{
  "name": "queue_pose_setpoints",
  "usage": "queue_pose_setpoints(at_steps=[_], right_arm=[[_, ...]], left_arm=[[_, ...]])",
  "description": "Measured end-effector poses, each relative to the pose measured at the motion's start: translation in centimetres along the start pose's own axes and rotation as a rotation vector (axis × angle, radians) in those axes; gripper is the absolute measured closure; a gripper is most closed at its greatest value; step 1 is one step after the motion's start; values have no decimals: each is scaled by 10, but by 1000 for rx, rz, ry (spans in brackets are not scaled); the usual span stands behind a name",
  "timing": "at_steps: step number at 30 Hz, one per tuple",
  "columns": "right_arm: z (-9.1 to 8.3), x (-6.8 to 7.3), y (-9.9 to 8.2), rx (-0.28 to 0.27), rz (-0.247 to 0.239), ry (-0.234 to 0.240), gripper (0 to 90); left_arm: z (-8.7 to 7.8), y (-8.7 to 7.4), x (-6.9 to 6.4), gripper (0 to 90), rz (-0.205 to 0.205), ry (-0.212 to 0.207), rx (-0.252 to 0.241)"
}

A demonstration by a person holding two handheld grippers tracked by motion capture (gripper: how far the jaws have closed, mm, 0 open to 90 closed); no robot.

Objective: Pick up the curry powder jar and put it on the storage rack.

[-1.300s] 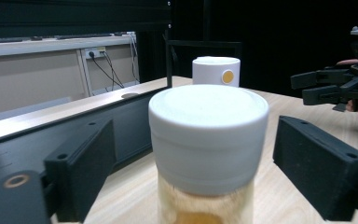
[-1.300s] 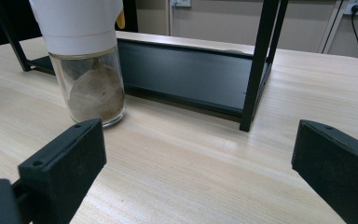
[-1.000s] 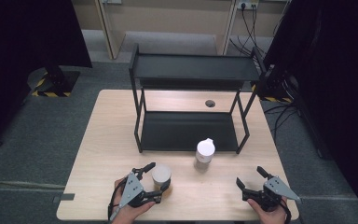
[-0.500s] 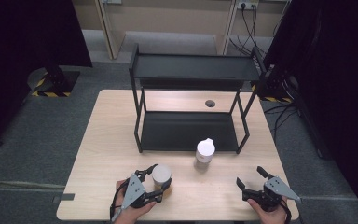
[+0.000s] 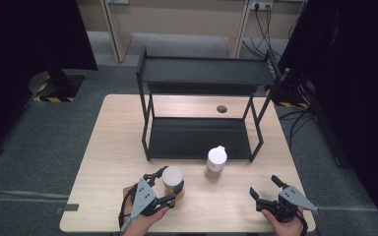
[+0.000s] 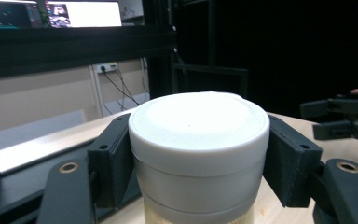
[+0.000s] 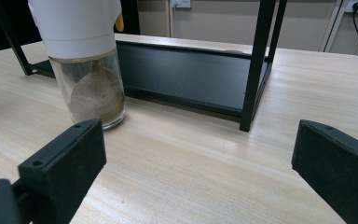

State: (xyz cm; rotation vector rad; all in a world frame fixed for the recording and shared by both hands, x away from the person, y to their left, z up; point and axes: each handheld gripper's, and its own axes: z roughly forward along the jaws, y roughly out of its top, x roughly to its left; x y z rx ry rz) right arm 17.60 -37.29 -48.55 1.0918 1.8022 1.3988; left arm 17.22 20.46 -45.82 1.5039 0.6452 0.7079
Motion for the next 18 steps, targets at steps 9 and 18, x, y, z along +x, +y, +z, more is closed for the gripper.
queue_pose_setpoints(at_steps=[9,18], right_arm=[[0,0,0,-1,-1,0,33],[0,0,0,0,2,-1,33]], left_arm=[[2,13,-3,329,2,56,-21],[4,29,-1,329,5,117,-55]])
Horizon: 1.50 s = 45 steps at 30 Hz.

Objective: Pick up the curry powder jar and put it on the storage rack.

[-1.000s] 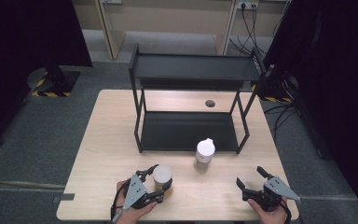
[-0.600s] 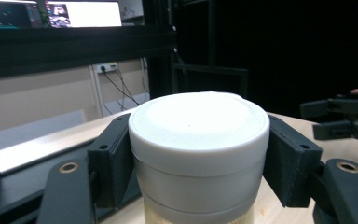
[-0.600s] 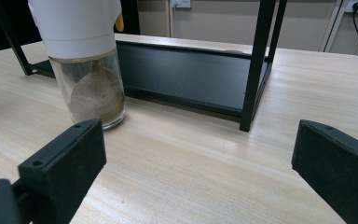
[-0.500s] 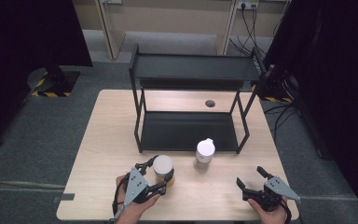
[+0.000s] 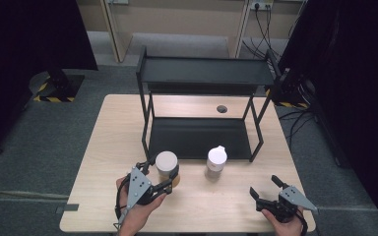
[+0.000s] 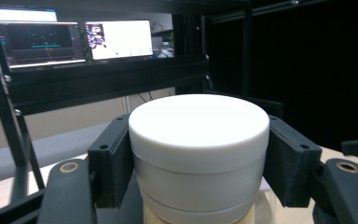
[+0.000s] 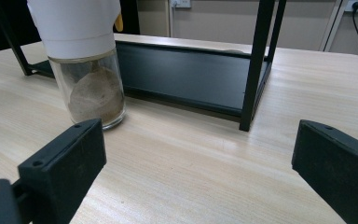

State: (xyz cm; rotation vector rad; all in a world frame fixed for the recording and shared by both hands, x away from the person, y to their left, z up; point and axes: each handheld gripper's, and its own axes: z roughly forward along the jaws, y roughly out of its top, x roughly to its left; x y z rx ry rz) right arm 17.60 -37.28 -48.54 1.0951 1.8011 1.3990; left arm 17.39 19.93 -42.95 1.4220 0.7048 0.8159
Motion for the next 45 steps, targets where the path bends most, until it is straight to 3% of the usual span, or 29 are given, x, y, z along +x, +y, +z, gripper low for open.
queue_pose_setpoints(at_steps=[24,45], right_arm=[[0,0,0,2,5,0,33],[1,0,0,0,-2,4,33]], left_arm=[[18,28,9,331,-11,100,-59],[40,53,13,331,-8,140,-87]])
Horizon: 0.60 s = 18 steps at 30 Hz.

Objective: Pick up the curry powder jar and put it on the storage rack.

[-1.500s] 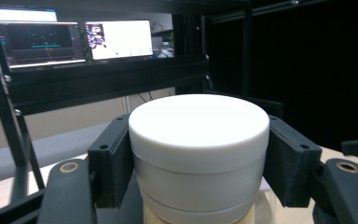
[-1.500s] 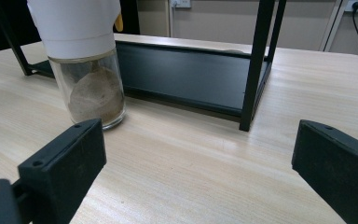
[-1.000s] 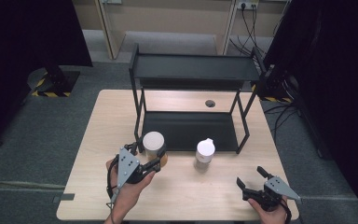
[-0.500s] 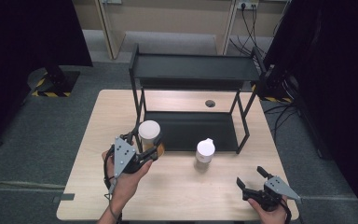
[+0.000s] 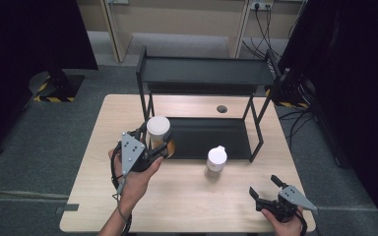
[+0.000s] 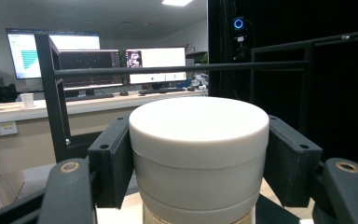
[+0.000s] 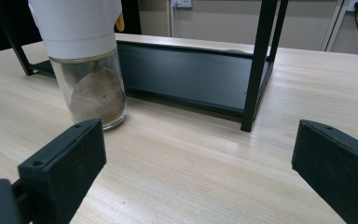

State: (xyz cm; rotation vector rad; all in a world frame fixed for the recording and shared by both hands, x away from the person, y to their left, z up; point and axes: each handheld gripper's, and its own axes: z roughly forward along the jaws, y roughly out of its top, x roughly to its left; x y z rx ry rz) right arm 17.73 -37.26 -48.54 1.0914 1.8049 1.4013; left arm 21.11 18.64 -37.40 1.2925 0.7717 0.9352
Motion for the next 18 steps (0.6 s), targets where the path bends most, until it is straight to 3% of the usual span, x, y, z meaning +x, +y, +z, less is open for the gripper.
queue_pose_setpoints(at_steps=[18], right_arm=[[0,-1,0,-1,-1,3,33]], left_arm=[[18,21,1,331,6,21,-35]])
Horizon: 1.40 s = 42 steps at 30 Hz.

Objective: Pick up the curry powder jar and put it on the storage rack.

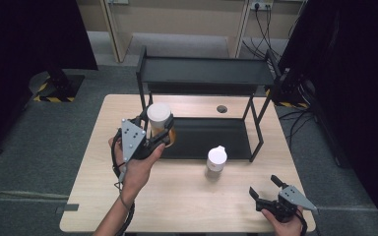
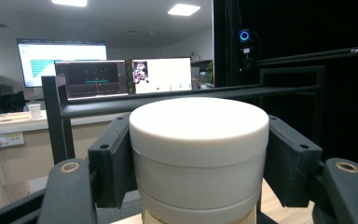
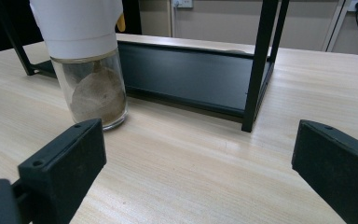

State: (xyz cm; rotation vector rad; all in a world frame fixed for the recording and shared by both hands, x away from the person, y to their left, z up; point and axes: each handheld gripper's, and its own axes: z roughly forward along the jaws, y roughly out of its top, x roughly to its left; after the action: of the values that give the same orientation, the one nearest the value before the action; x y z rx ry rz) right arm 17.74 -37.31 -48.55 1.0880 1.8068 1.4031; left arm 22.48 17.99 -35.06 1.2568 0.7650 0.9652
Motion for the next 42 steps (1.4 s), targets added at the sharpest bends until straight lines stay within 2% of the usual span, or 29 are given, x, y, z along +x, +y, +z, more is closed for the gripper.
queue_pose_setpoints(at_steps=[16,29,42], right_arm=[[0,0,0,0,-3,-1,33],[0,1,0,-1,1,-1,33],[0,0,0,0,1,-2,33]], left_arm=[[13,15,-1,331,3,15,-30],[22,29,2,332,3,41,-58],[38,48,8,332,2,63,-72]])
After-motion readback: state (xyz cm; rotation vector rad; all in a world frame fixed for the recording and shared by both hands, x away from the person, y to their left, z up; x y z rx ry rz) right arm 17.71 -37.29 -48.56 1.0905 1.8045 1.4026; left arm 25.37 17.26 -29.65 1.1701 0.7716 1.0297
